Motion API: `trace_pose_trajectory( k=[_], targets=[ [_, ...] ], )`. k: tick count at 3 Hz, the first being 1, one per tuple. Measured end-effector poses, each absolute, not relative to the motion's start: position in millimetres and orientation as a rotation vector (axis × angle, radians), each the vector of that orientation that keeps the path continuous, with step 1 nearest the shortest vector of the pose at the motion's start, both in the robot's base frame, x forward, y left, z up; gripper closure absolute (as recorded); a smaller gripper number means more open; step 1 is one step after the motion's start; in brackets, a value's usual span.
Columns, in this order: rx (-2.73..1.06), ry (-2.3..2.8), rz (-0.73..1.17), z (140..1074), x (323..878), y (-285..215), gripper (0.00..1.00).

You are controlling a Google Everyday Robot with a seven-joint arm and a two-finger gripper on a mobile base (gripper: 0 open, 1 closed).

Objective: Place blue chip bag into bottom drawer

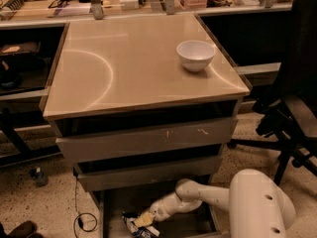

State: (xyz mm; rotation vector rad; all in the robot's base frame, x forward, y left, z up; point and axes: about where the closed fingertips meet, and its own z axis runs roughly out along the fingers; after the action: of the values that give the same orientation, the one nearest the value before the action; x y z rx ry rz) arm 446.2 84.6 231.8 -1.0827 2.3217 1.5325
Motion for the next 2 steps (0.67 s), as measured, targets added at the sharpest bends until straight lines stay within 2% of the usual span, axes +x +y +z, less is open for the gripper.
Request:
trace_pose_trajectory(
  k=[1,2],
  targets=[
    [-1.054,2.326,1.546,219.3,443.3,85.7,1.0],
    [-1.053,2.326,1.547,219.0,443.1,85.9,0.81]
  ],
)
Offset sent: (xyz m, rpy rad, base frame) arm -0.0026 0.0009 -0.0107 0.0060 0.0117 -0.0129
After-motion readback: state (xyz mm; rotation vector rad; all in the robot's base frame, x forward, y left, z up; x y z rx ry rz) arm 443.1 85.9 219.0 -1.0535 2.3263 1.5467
